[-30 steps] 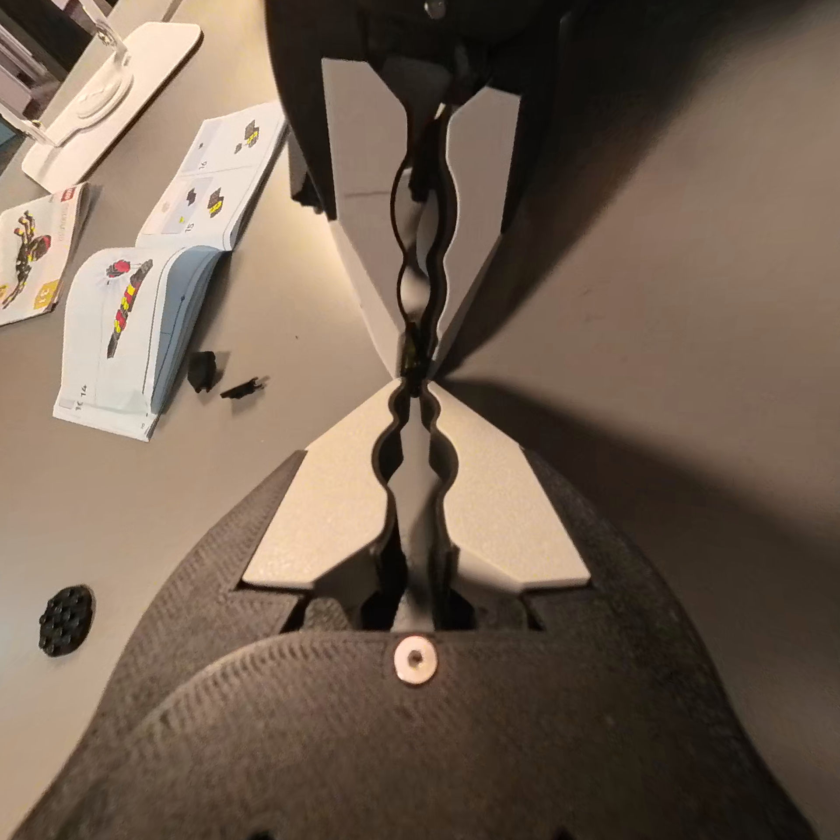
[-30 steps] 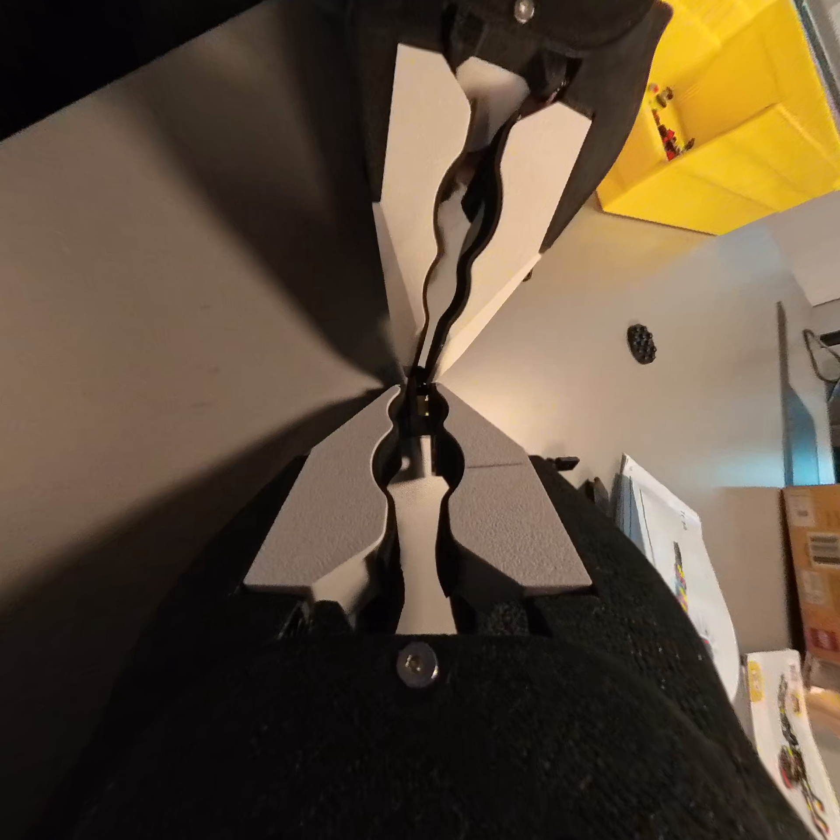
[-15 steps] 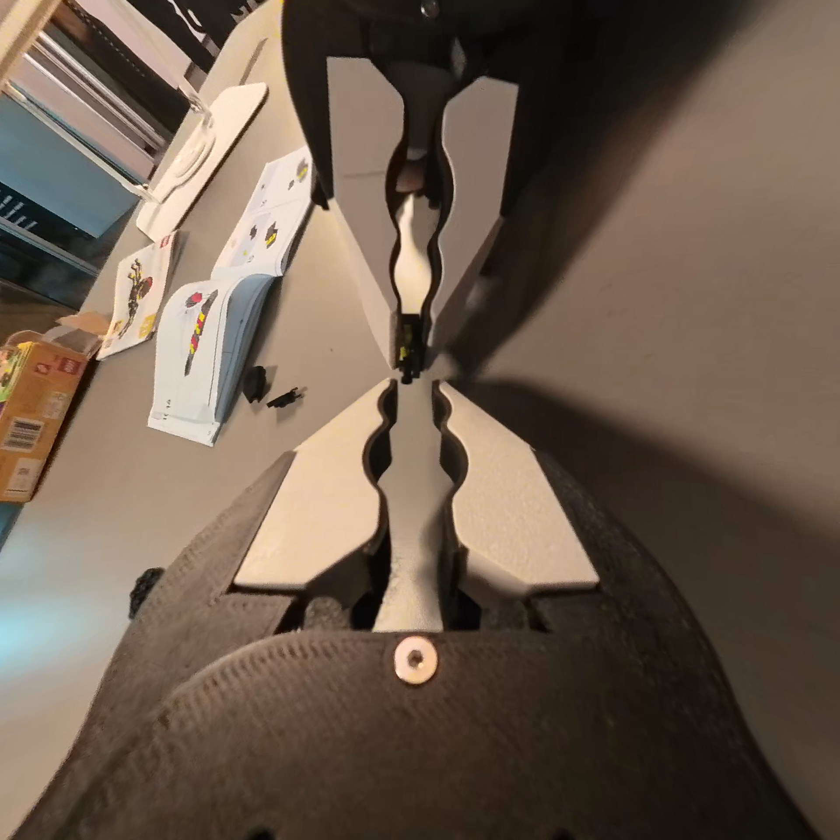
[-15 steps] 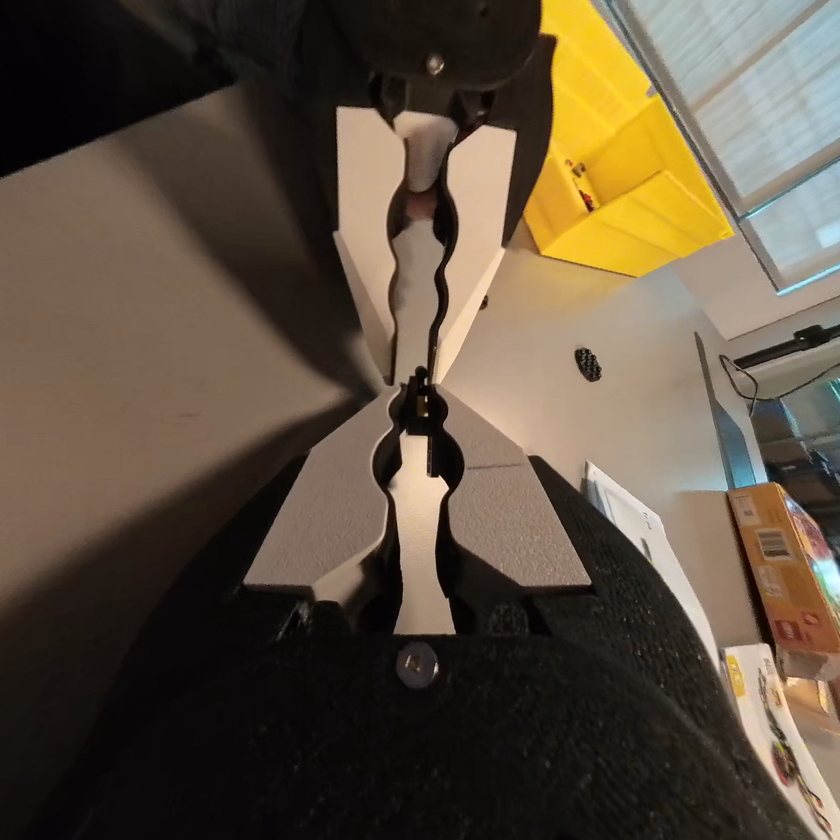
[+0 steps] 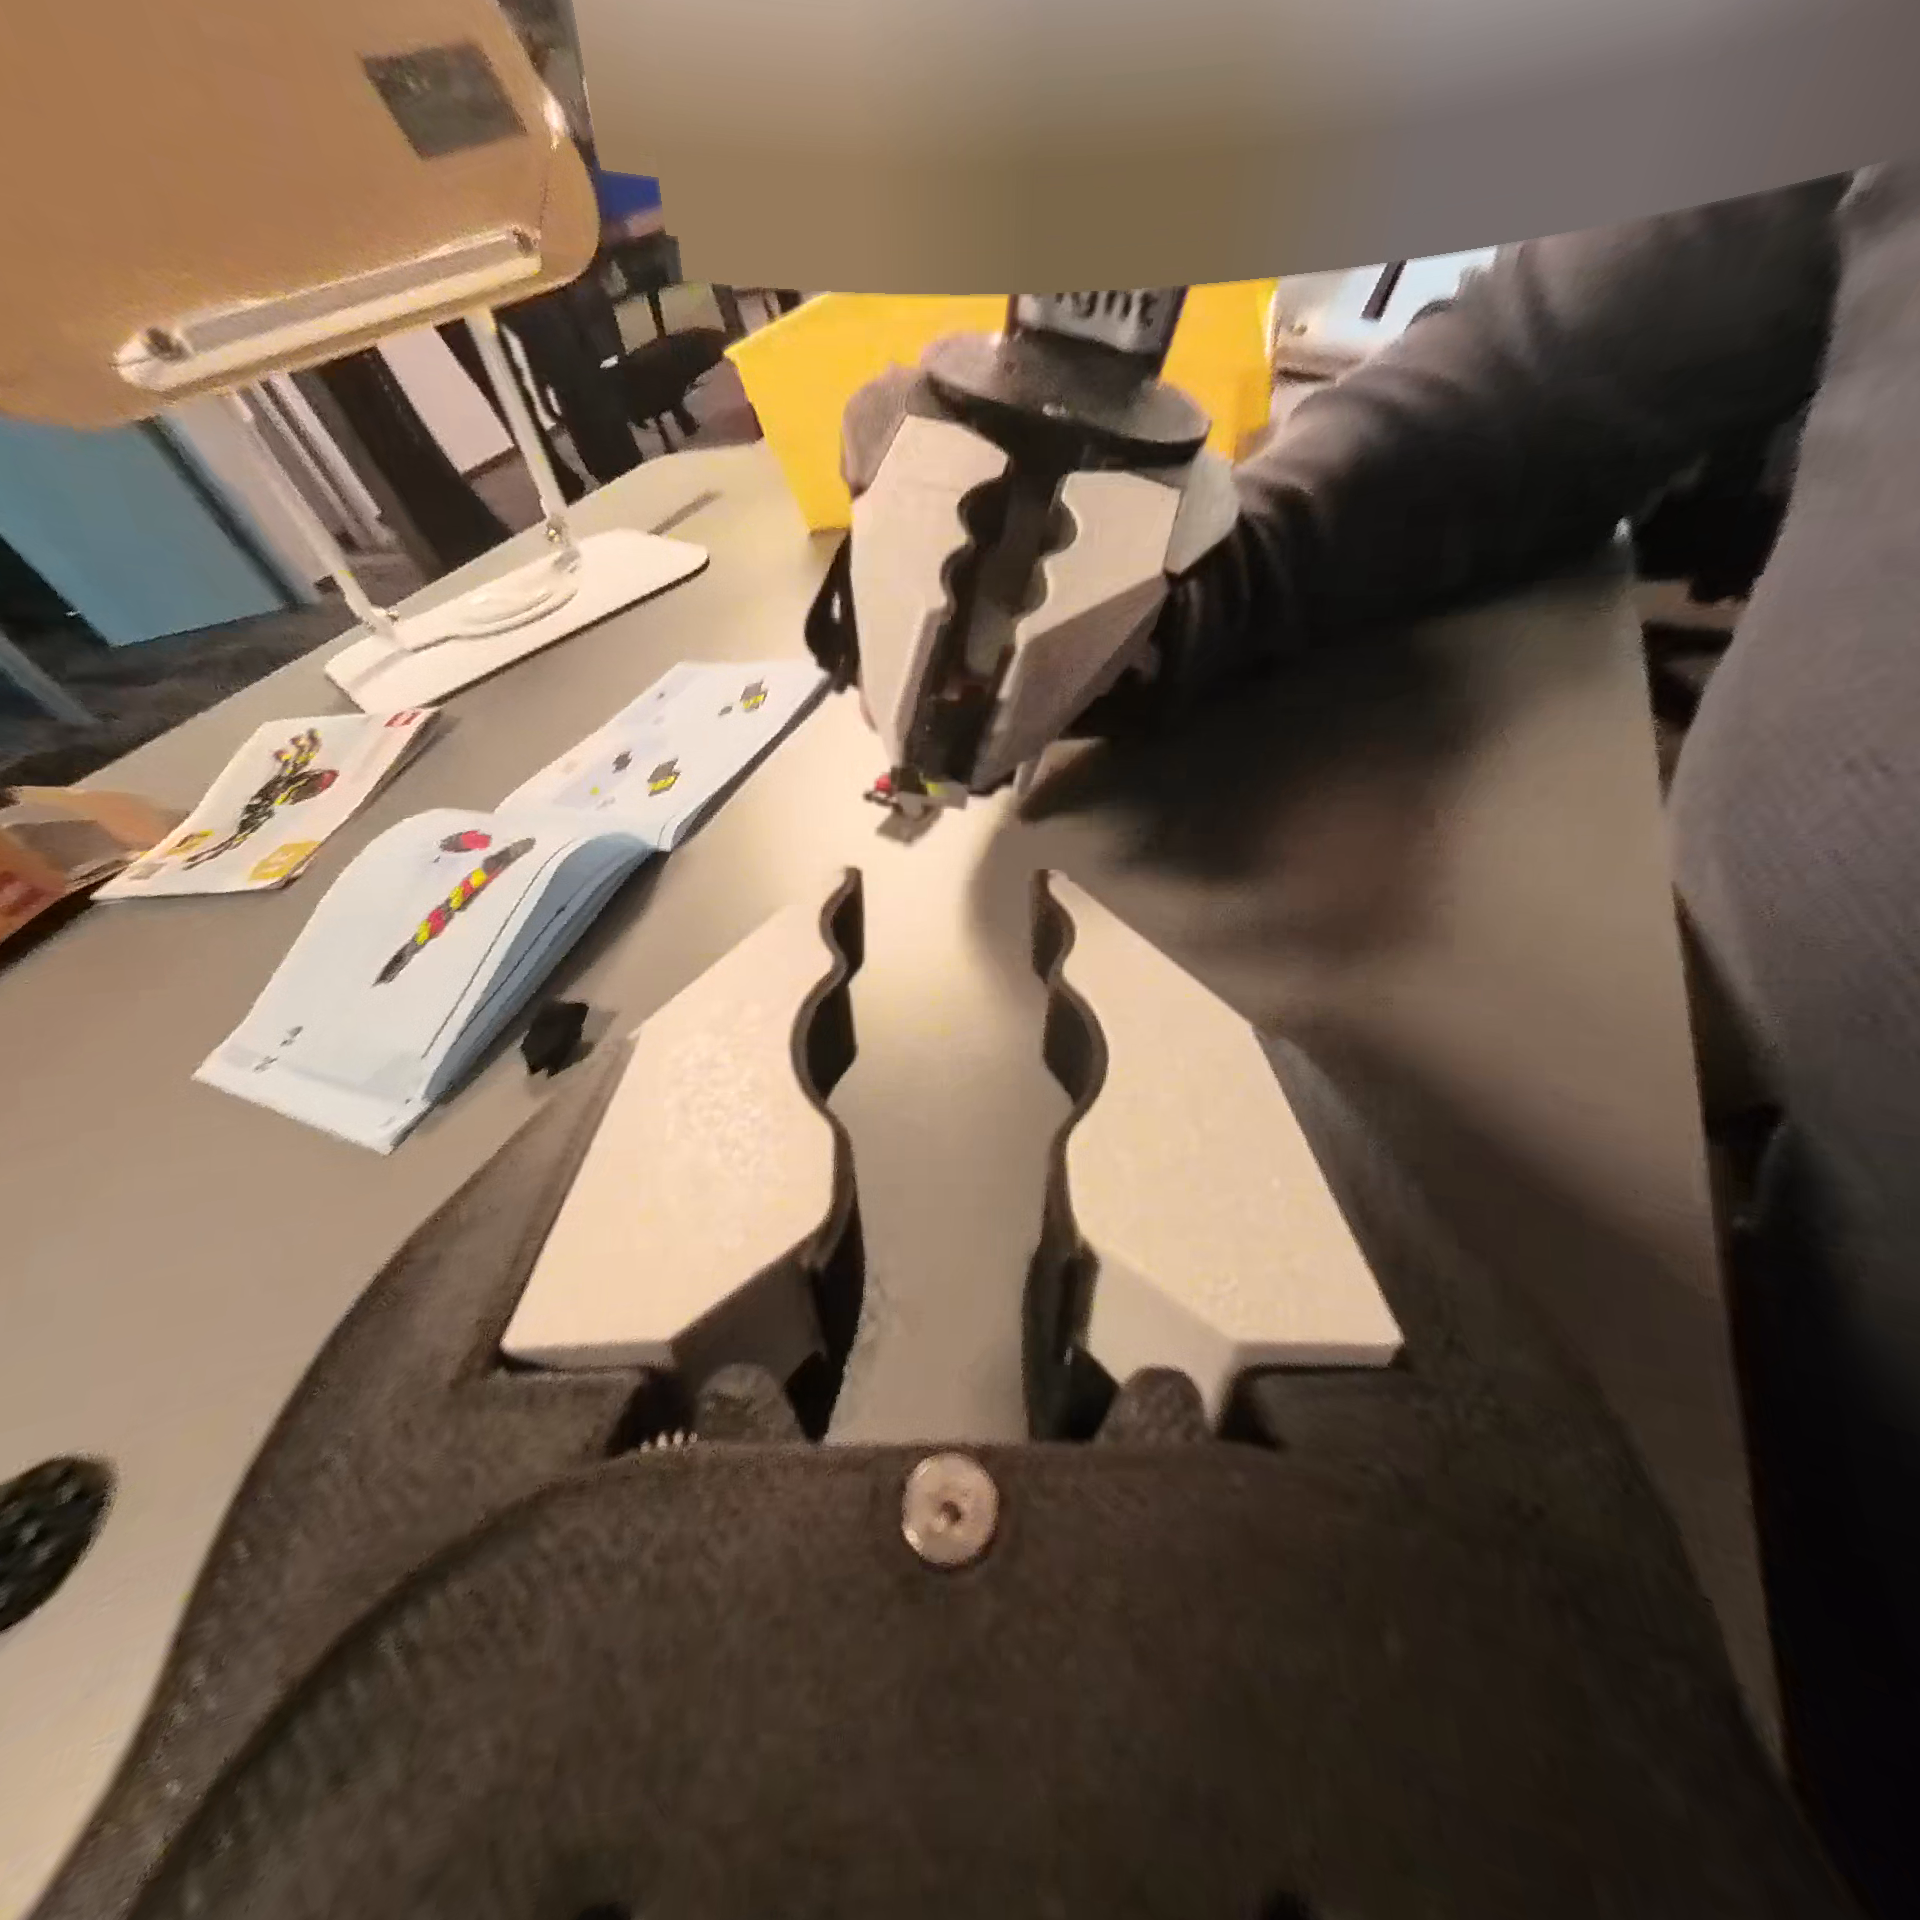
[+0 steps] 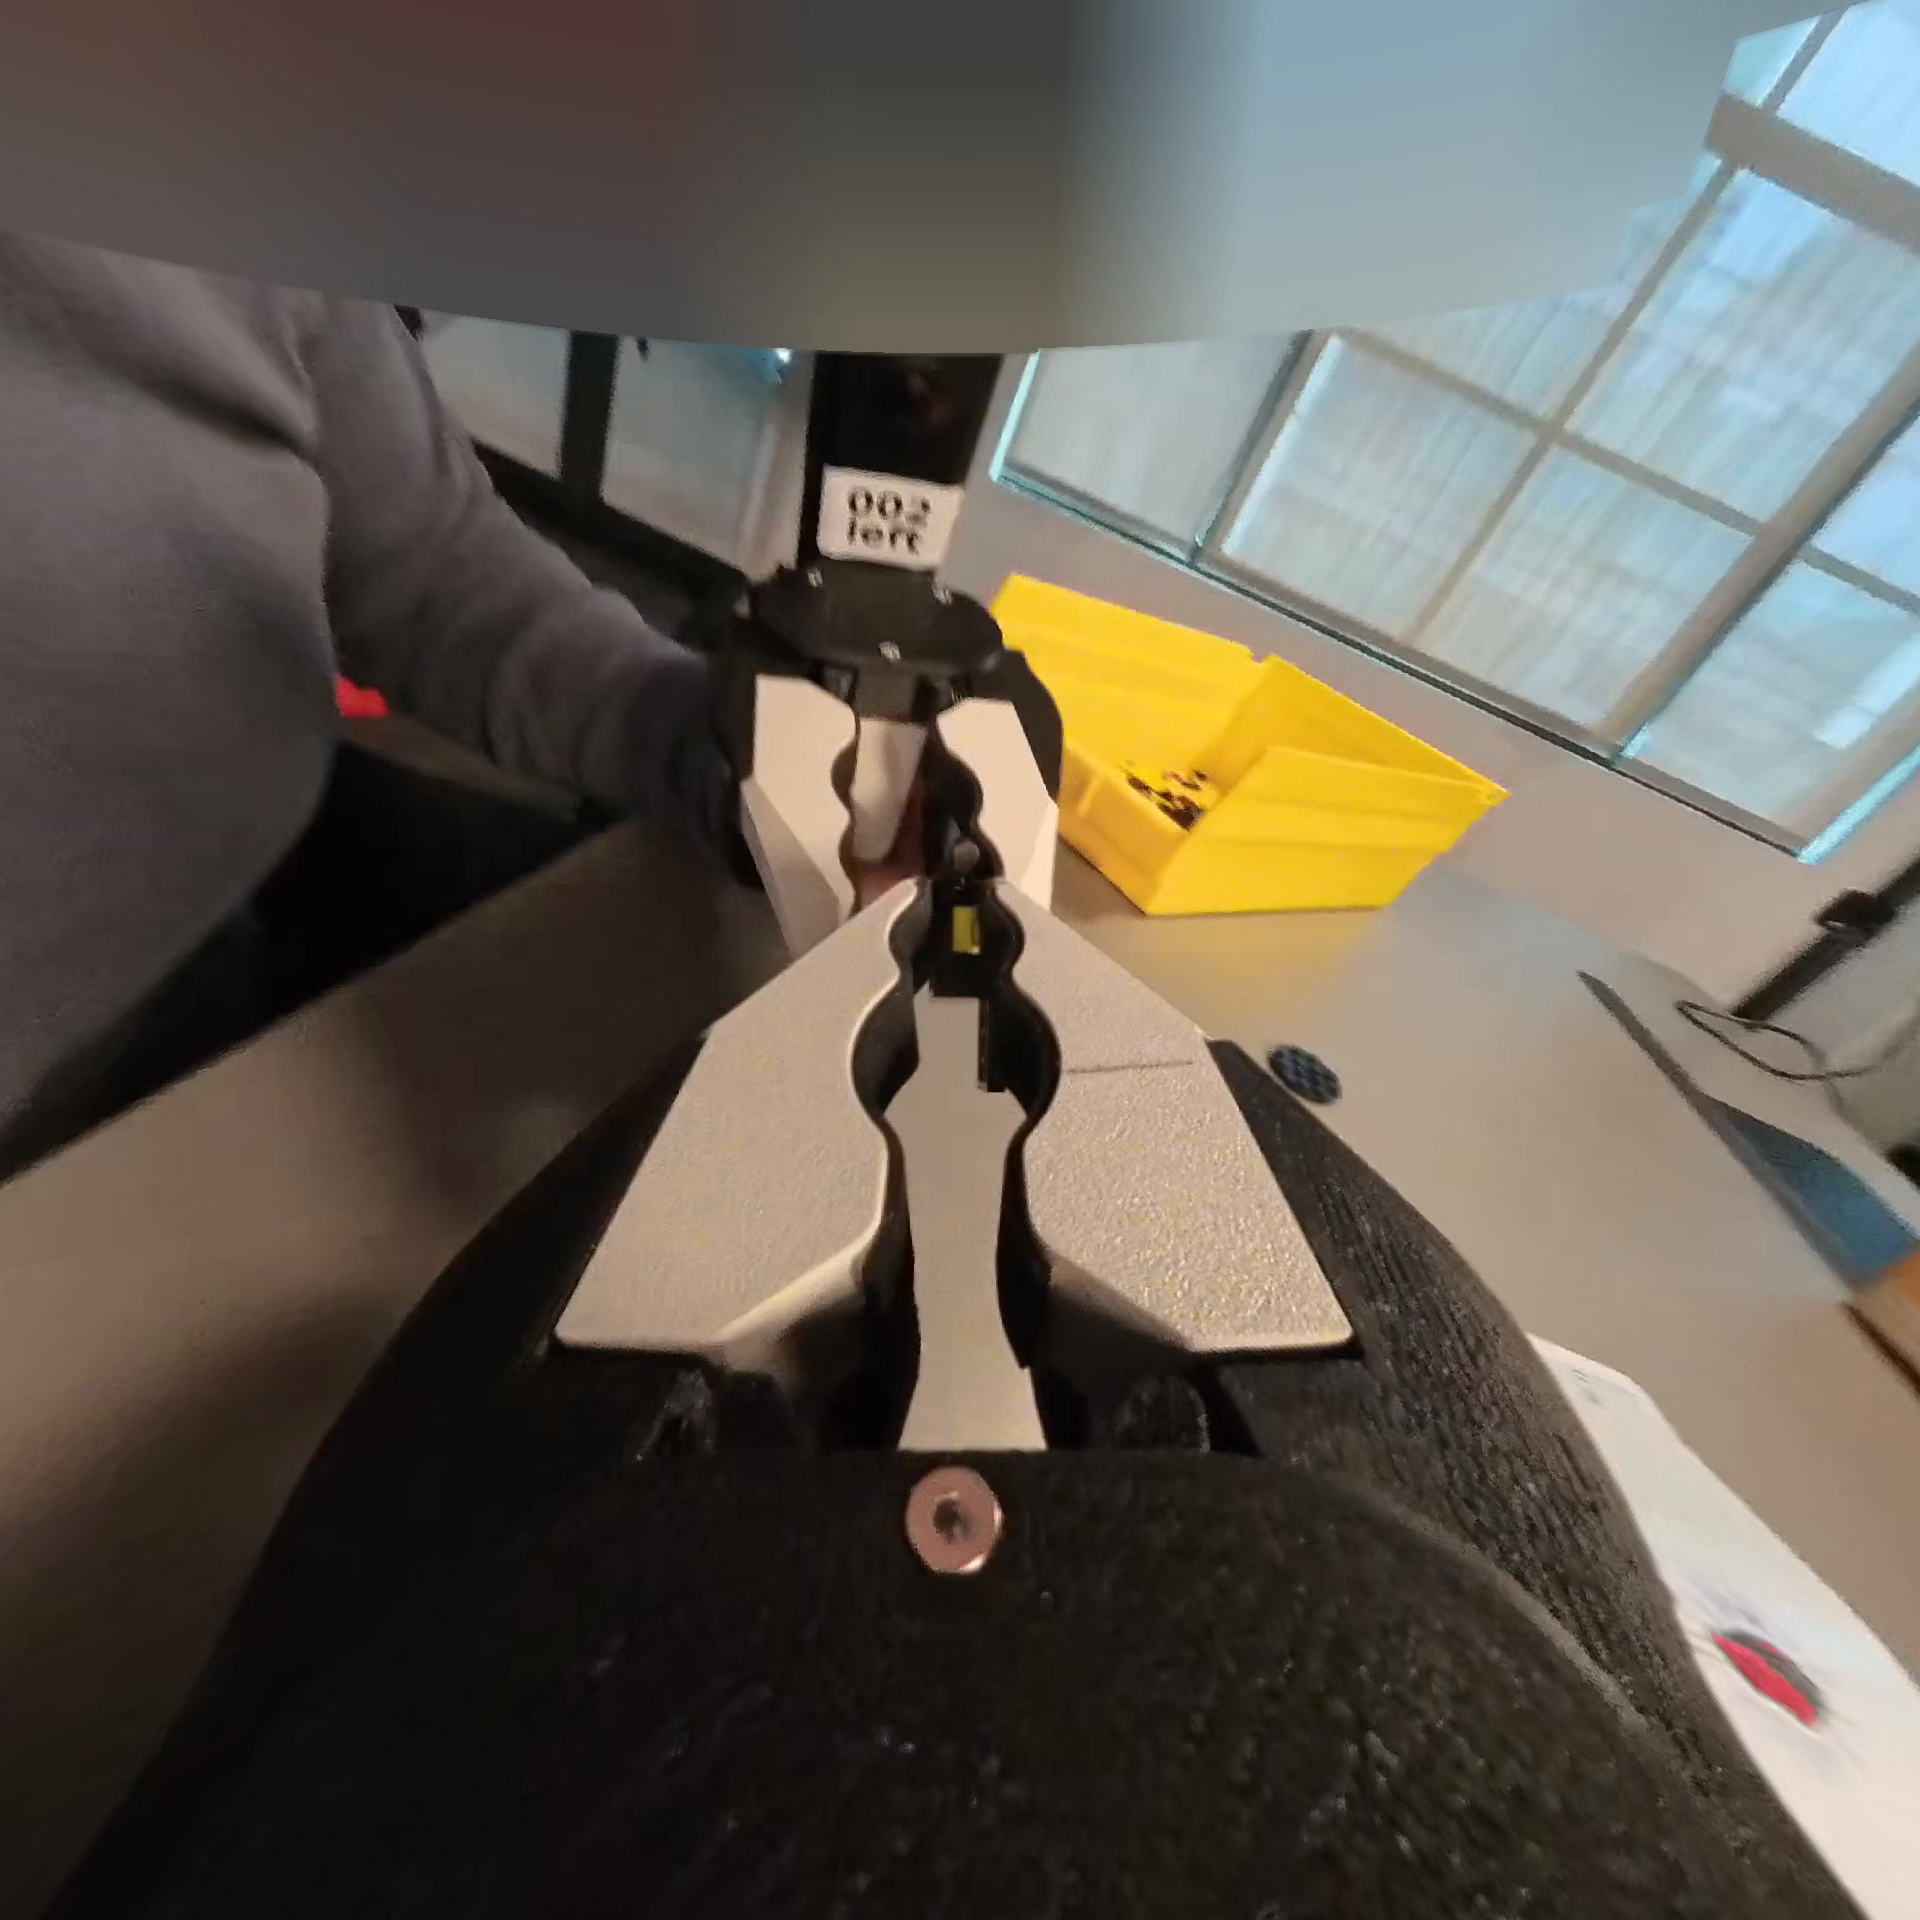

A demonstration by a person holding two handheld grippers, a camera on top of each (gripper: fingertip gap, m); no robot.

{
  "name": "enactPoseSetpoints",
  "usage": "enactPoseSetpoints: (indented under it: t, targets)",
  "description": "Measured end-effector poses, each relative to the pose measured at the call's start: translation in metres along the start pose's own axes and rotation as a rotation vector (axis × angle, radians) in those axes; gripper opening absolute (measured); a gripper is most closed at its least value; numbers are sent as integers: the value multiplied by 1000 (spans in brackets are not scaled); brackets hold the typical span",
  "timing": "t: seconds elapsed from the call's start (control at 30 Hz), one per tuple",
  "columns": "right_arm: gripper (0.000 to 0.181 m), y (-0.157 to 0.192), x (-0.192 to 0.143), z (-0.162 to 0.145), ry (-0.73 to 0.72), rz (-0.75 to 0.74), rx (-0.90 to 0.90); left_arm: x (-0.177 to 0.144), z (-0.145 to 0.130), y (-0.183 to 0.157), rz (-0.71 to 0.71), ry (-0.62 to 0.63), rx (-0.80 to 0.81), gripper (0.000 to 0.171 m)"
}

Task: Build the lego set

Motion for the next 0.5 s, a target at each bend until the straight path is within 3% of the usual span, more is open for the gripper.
enactPoseSetpoints:
  t: [0.17, 0.37, 0.5]
  targets:
    - [6, 3, -2, 12, -100, 53, 88, 13, 12, -3, 33, -75, 64, 25]
    - [6, 11, 0, 15, -114, 83, 59, 13, 25, -12, 57, -178, 198, 15]
    - [6, 10, -1, 12, -78, 80, 29, 15, 23, -8, 36, -152, 160, 15]
Point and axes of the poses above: each gripper's, where its closed fingertips meet, x out along the fingers, z out of its top, y = z × x across the jaws, the point moved 4 cm from there along -x, back along the fingers, and after that the axes turned 5 degrees about -z, right-handed, at the moved point
